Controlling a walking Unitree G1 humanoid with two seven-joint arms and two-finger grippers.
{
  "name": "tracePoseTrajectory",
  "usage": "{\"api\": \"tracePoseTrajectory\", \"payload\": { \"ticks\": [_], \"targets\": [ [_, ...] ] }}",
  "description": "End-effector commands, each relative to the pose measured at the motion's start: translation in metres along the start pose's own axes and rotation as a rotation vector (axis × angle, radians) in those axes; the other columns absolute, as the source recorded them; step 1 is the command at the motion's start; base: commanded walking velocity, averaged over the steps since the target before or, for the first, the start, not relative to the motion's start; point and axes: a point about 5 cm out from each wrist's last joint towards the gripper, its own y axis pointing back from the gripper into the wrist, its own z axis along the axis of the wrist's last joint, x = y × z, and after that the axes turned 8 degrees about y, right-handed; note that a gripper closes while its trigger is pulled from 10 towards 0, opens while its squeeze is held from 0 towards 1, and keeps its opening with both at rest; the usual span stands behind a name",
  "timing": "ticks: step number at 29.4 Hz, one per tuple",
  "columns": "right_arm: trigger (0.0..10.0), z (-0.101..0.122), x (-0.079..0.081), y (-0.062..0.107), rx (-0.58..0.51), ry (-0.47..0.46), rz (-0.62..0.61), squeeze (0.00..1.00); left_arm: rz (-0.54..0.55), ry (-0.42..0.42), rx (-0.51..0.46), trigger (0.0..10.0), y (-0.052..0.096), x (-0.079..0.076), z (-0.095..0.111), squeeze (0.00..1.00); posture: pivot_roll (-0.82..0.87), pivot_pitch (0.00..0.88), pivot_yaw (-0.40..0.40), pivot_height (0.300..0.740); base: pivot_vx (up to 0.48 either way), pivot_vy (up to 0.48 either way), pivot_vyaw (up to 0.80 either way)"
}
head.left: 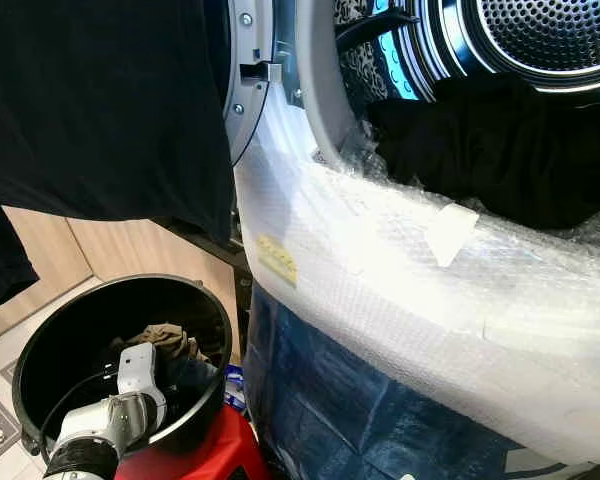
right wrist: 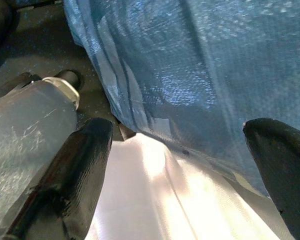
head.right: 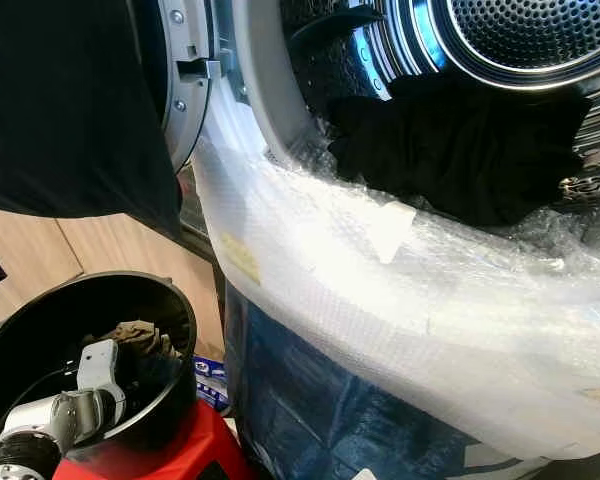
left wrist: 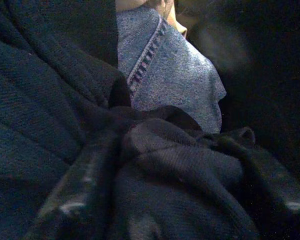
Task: Clothes washing
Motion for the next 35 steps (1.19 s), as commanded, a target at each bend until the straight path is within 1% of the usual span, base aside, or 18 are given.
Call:
{"api": "tracePoseTrajectory", "payload": {
  "ticks": [1,8,14,25,35],
  "targets": [
    [10.0,-0.0063,0.0033,0.0007,0.019,0.009,0.016,0.0,-0.018,0.031,0.058,0.0,-0.0035,-0.003,-0.0144,0.0,0.09,0.071,-0.107,0.74,0.0,0.0,0.0],
    [10.0,-0.0062,0.0019,0.0006,0.018,0.013,0.015,0.0,-0.022,0.033,0.056,0.0,-0.0036,-0.0023,-0.0166,0.0,0.08,0.063,-0.107,0.74,0.0,0.0,0.0],
    [10.0,-0.0066,0.0032,0.0007,0.016,0.036,0.027,0.0,-0.037,0.042,0.053,0.0,-0.0032,-0.0048,-0.0183,0.0,0.1,0.046,-0.115,0.74,0.0,0.0,0.0],
    [10.0,-0.0008,0.0046,0.0002,0.001,0.049,0.03,0.0,-0.044,0.042,0.047,0.0,-0.0022,-0.0032,-0.0199,0.0,0.1,0.025,-0.11,0.74,0.0,0.0,0.0],
    [10.0,-0.0007,0.0113,0.0008,-0.001,0.065,0.044,0.0,-0.051,0.045,0.027,0.0,-0.0006,-0.0026,-0.0165,0.0,0.11,0.002,-0.096,0.74,0.0,0.0,0.0]
  ]
}}
